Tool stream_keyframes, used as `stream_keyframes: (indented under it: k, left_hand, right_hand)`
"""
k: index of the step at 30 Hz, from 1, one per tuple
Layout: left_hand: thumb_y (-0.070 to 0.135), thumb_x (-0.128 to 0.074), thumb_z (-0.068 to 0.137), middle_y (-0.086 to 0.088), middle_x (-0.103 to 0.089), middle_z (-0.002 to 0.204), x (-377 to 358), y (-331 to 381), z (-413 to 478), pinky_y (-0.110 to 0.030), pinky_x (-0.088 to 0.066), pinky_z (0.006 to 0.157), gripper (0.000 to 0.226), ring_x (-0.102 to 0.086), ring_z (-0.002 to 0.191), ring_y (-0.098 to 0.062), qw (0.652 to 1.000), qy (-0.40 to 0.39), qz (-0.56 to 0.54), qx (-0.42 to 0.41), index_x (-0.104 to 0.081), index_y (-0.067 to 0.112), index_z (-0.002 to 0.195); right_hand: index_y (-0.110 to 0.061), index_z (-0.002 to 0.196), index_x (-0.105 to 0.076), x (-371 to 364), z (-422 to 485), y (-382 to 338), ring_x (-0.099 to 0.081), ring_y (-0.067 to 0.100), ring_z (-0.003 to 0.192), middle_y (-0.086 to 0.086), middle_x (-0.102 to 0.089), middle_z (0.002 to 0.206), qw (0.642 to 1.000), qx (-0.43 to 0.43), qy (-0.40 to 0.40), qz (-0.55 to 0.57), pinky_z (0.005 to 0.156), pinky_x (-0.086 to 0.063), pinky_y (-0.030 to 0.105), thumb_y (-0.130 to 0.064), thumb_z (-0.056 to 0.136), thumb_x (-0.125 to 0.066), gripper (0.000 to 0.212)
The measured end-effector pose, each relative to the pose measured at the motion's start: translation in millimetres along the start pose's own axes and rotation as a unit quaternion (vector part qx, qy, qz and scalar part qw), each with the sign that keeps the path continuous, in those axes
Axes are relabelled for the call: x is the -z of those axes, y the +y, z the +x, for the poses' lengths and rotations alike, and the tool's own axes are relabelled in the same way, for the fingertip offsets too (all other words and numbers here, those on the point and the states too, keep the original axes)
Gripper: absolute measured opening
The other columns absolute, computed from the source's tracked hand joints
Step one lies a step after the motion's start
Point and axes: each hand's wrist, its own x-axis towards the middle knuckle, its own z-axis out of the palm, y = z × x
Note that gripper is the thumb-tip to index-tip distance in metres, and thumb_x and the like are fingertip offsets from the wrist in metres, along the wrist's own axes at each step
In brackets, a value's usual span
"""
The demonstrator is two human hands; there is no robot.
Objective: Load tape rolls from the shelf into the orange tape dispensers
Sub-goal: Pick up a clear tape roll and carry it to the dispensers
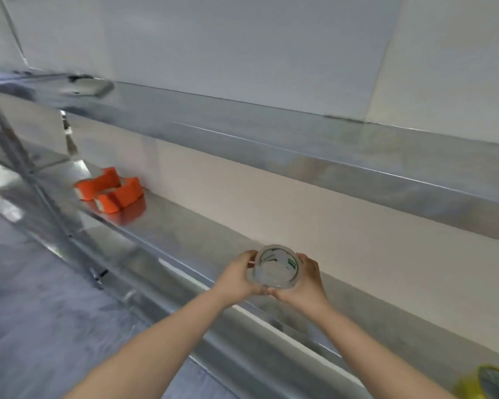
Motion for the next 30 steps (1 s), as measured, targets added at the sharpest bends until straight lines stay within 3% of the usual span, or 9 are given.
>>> stream_keyframes:
  k: [5,14,18,22,26,30]
  left_hand:
    - [0.029,-0.088,0.05,0.0,-0.059,0.125,83.3,-56.8,-5.8,-0.038,-0.047,0.1,0.085,-0.056,0.114,-0.016,0.999,0.033,0.003,0.035,-0.05,0.016,0.124]
    - [0.04,-0.085,0.053,0.007,-0.061,0.123,241.8,-168.3,19.1,-0.035,-0.048,0.098,0.083,-0.056,0.112,-0.012,1.0,0.021,0.005,0.012,-0.049,0.026,0.127]
    - [0.033,-0.084,0.056,0.007,-0.059,0.125,298.0,-203.2,40.8,-0.033,-0.047,0.097,0.084,-0.055,0.113,-0.013,1.0,0.003,0.012,-0.006,-0.046,0.026,0.131]
    - [0.032,-0.081,0.063,0.007,-0.056,0.129,329.2,-233.5,64.7,-0.033,-0.046,0.099,0.081,-0.054,0.116,-0.013,1.0,-0.012,0.01,-0.001,-0.043,0.026,0.134]
    - [0.02,-0.073,0.075,0.005,-0.049,0.139,346.4,-258.3,95.0,-0.029,-0.043,0.102,0.075,-0.049,0.125,-0.016,0.997,-0.07,0.008,0.009,-0.037,0.022,0.141]
    - [0.015,-0.068,0.08,-0.001,-0.04,0.147,362.5,-275.0,133.1,-0.032,-0.037,0.11,0.076,-0.042,0.134,-0.021,0.99,-0.136,0.033,0.016,-0.028,0.015,0.145]
  right_hand:
    - [-0.034,0.102,-0.057,-86.5,26.4,-54.7,-0.061,0.011,0.097,-0.006,-0.063,0.1,0.998,0.041,-0.031,0.026,0.08,-0.056,0.032,-0.058,0.026,-0.083,0.084]
    - [-0.027,0.095,-0.058,-226.1,68.8,-177.8,-0.063,0.013,0.093,0.001,-0.064,0.099,0.996,0.028,-0.009,0.082,0.079,-0.057,0.034,-0.045,0.027,-0.085,0.076]
    - [-0.025,0.097,-0.056,-274.8,88.3,-218.4,-0.06,0.015,0.098,0.001,-0.06,0.101,0.997,0.004,-0.008,0.079,0.081,-0.056,0.034,-0.049,0.025,-0.086,0.081]
    - [-0.025,0.092,-0.062,-306.6,113.4,-238.5,-0.066,0.014,0.09,0.001,-0.067,0.094,0.998,-0.003,-0.002,0.066,0.075,-0.058,0.034,-0.047,0.026,-0.088,0.074]
    - [-0.021,0.087,-0.066,-324.3,140.7,-247.2,-0.068,0.009,0.077,-0.004,-0.071,0.083,0.999,0.003,0.031,0.034,0.068,-0.058,0.03,-0.037,0.034,-0.084,0.059]
    - [-0.027,0.096,-0.061,-350.6,173.4,-234.3,-0.065,0.009,0.087,-0.006,-0.067,0.094,0.999,-0.026,0.03,0.006,0.073,-0.058,0.03,-0.047,0.033,-0.082,0.069]
